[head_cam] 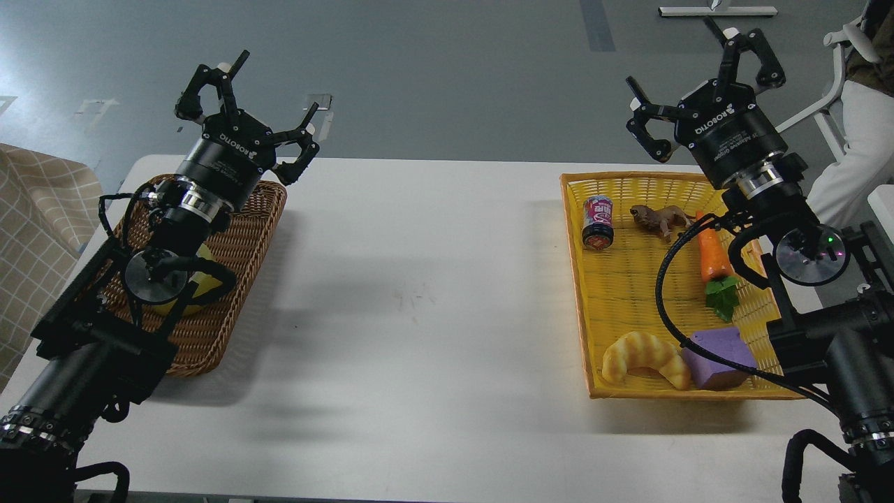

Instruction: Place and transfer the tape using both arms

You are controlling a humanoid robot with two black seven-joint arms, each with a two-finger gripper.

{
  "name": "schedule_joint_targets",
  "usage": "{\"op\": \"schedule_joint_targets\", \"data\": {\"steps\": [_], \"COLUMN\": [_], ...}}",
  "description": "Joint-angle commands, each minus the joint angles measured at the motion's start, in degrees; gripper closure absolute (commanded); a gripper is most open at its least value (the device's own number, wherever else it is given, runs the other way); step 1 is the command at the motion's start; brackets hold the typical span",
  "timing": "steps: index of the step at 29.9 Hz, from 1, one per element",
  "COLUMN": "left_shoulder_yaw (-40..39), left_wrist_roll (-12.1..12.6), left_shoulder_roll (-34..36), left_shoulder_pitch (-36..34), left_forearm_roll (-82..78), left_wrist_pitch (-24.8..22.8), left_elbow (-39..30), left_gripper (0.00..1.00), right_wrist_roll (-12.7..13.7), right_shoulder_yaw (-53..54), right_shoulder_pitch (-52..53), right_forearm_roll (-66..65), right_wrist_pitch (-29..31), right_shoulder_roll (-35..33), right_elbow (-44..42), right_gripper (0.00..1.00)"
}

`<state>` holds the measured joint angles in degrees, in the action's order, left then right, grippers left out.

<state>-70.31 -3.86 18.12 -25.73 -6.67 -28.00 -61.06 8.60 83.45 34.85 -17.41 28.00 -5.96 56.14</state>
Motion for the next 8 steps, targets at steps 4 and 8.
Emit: {"op": "schedule_joint_targets", "data": {"steps": [4,8], "left_shoulder_yaw": [0.1,0.2], "left_wrist_roll": [0.1,0.2], "left_shoulder_roll": [0.2,0.2], "left_shoulder_pitch": [-1.2,-2.4], "left_forearm_roll": [-0.5,-0.8], "left_wrist_pitch": [0.0,0.0], "left_elbow": [3.2,3.7], "left_gripper": [0.02,0.02], "right_wrist_roll": [-0.2,-0.2], "right_shoulder_yaw": [0.4,0.5], "right_shoulder_pitch": [-0.1,0.0], "right_forearm_roll": [0.1,0.4], "right_wrist_pitch": [0.0,0.0], "right_shoulder_roll": [1.0,1.7], "right_elbow": [0.0,0.2], "right_gripper": [0.0,0.0]}}
